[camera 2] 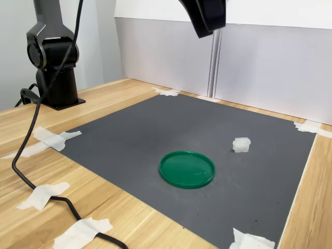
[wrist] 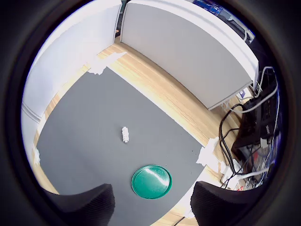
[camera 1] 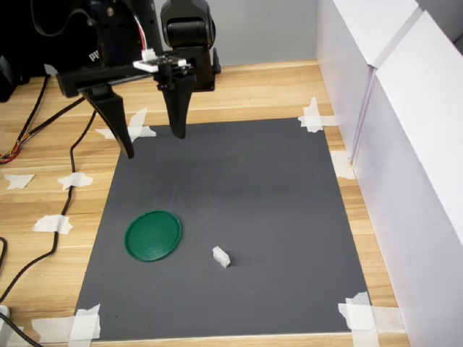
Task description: Grasp a white terminal and put it on the green lid.
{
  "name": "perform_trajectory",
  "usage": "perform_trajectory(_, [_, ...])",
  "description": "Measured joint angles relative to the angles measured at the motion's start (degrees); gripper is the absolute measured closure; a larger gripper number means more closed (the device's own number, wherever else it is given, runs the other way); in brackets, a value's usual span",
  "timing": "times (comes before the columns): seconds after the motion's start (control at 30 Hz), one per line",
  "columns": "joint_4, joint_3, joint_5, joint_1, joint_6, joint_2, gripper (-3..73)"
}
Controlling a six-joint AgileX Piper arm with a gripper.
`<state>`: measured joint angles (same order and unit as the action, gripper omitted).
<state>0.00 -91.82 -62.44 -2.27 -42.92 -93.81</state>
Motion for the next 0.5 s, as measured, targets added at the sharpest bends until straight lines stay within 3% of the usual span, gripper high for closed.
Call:
perform_trajectory(0.23, [0.0,-5.0,-1.5,-0.6,-6.5,-6.4,0.3])
perform_trajectory(0.5, [0.4,-6.0,-1.7,-3.5,-3.9,-11.0,1.1])
